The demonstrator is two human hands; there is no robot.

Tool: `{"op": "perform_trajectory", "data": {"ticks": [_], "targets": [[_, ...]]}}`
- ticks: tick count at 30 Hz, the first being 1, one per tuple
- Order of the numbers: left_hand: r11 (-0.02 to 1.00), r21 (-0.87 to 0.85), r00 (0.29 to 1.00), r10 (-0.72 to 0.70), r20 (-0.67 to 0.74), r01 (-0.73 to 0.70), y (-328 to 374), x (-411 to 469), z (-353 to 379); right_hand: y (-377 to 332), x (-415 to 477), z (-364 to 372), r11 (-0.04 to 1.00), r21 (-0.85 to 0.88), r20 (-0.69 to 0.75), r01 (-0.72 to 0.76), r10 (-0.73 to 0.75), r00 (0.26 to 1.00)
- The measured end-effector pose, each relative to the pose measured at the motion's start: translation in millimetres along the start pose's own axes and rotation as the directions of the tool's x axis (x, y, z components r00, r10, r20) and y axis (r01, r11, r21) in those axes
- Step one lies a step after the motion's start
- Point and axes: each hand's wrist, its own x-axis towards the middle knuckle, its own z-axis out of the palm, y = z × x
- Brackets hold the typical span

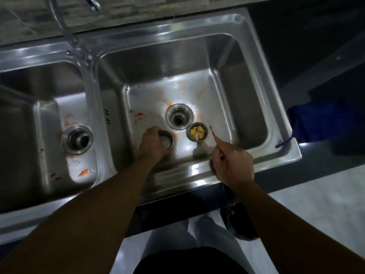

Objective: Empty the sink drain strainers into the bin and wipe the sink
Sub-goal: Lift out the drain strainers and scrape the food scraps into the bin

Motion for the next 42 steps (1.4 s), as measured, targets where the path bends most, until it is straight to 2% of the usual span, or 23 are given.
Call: {"op": "perform_trajectory", "data": {"ticks": [4,12,14,16,18,22,24,27,31,36,42], "targets": [[0.995,0.064,0.995,-0.084,0.056,0.080,-12,13,11,4,2,2,1.000,0.006,0.003,0.005,-0.005,1.000],[0.991,0.100,0.994,-0.097,0.055,0.091,-18,19,18,4,3,4,1.000,0.000,0.029,0.006,-0.006,1.000],[0.967,0.253,0.999,-0.040,0.033,0.030,-14,18,18,4,3,4,1.000,0.008,0.029,0.008,-0.008,1.000],[0.934,0.349,0.996,0.083,-0.020,-0.071,-6,20,20,4,3,3,1.000,0.011,0.027,0.009,-0.010,1.000],[0.944,0.288,0.985,0.171,-0.017,-0.159,6,27,26,4,2,3,1.000,0.014,0.014,0.012,-0.012,1.000],[0.925,0.205,0.940,0.283,0.193,-0.320,36,45,45,5,1,5,0.998,0.039,-0.046,0.045,-0.043,0.998],[0.931,0.161,0.922,0.279,0.269,-0.329,46,52,55,6,1,6,0.997,0.046,-0.070,0.057,-0.054,0.996],[0.925,0.146,0.904,0.293,0.311,-0.350,54,59,69,9,1,9,0.997,0.046,-0.094,0.060,-0.055,0.994],[0.898,0.160,0.890,0.356,0.285,-0.411,60,64,84,9,1,12,0.997,0.045,-0.129,0.059,-0.053,0.990],[0.933,0.128,0.926,0.303,0.227,-0.337,58,59,78,9,1,13,0.998,0.024,-0.166,0.058,-0.053,0.985],[0.952,0.077,0.954,0.290,0.077,-0.296,62,28,40,9,1,18,1.000,0.027,-0.218,0.015,-0.009,0.976]]}}
